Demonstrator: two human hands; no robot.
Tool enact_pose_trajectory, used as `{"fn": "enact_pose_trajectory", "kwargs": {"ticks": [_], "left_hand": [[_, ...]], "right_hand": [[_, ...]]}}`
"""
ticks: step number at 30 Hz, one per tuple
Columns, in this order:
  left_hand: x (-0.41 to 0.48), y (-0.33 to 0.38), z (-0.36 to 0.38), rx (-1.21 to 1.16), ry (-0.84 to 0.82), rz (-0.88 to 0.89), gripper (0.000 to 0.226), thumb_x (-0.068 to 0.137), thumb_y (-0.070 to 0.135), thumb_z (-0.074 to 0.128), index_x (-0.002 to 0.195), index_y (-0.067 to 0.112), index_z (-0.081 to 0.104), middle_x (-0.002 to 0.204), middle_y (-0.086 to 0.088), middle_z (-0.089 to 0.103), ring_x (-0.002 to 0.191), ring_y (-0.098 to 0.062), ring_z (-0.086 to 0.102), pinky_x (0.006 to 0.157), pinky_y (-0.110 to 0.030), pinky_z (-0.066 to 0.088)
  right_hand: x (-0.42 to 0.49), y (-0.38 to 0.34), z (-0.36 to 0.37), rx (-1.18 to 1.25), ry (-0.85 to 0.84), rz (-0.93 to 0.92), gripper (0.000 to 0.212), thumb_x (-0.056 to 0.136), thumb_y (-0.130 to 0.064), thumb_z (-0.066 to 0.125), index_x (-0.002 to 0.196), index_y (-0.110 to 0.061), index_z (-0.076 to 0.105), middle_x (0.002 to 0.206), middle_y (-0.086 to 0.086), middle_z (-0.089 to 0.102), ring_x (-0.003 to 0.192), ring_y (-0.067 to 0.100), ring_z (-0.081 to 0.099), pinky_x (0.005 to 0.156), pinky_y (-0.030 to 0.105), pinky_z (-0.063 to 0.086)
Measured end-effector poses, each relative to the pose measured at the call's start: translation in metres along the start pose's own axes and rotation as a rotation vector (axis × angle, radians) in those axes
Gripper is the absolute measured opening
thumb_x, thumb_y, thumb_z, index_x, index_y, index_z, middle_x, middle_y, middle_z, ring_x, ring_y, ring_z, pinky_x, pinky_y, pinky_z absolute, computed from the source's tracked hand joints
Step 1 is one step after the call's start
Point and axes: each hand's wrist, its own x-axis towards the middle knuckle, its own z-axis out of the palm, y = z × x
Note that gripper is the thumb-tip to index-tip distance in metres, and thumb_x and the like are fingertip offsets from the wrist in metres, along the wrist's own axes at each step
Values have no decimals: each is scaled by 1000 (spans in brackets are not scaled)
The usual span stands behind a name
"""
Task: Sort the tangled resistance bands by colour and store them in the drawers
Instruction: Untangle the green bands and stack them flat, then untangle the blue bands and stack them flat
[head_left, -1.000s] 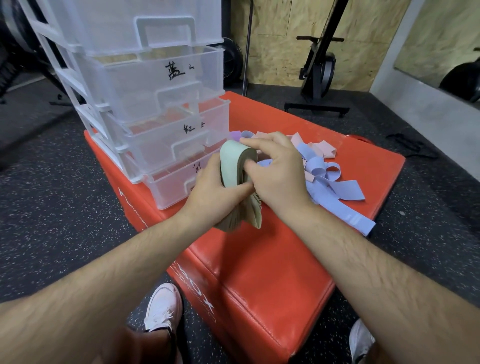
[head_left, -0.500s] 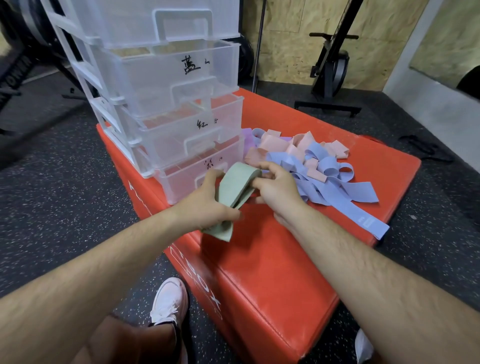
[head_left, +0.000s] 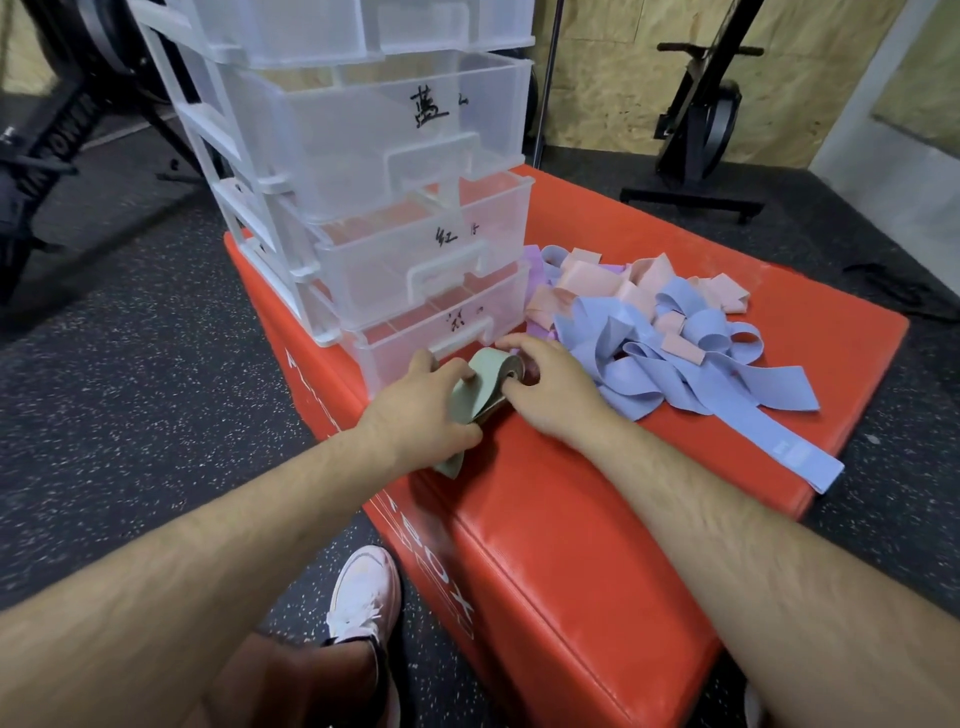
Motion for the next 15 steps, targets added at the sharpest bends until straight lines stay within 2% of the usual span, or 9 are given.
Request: {"fn": "enact_pose_trajectory", "kwargs": {"ticks": [3, 6, 9, 11, 13, 15], "left_hand": [[3, -6, 3, 114, -2, 38, 71, 72, 51, 66, 138, 36, 44, 122, 0, 43, 107, -29, 57, 95, -38, 47], [2, -10, 2, 386, 141, 172, 70, 70, 68, 51, 131, 33, 55, 127, 1, 50, 119, -25, 49, 101, -40, 38], [0, -12, 5, 401, 263, 303, 66, 80, 75, 38, 126, 32, 58, 129, 6, 52, 120, -21, 50, 97, -38, 39], [-1, -14, 8, 359, 193, 295, 62, 88, 70, 28, 132, 33, 51, 129, 10, 50, 118, -19, 54, 96, -37, 38], [-3, -17, 9, 346, 83, 258, 68, 89, 69, 18, 142, 33, 40, 139, 12, 44, 122, -18, 55, 98, -38, 38], [-3, -18, 6, 371, 78, 270, 72, 88, 69, 9, 142, 34, 39, 141, 13, 43, 124, -16, 53, 99, -36, 37]], "right_hand": [[-7, 4, -12, -62, -61, -126, 44, 87, -25, 64, 129, -34, 64, 127, -13, 52, 108, 2, 54, 101, 19, 40], [-14, 9, -11, -224, -57, -241, 33, 94, -45, 60, 123, -32, 69, 128, -14, 53, 112, 9, 54, 101, 30, 46], [-18, 11, -6, -280, -61, -241, 35, 97, -45, 58, 125, -28, 68, 131, -10, 54, 118, 13, 55, 102, 37, 47], [-20, 8, -6, -295, -49, -241, 35, 98, -45, 56, 127, -28, 67, 133, -8, 53, 119, 16, 55, 102, 38, 46], [-22, 3, -7, -358, -67, -232, 39, 99, -47, 53, 132, -30, 63, 140, -8, 51, 124, 18, 52, 105, 38, 44], [-26, 0, -9, -442, -76, -241, 44, 99, -49, 50, 139, -31, 56, 148, -6, 46, 131, 22, 48, 108, 40, 41]]}}
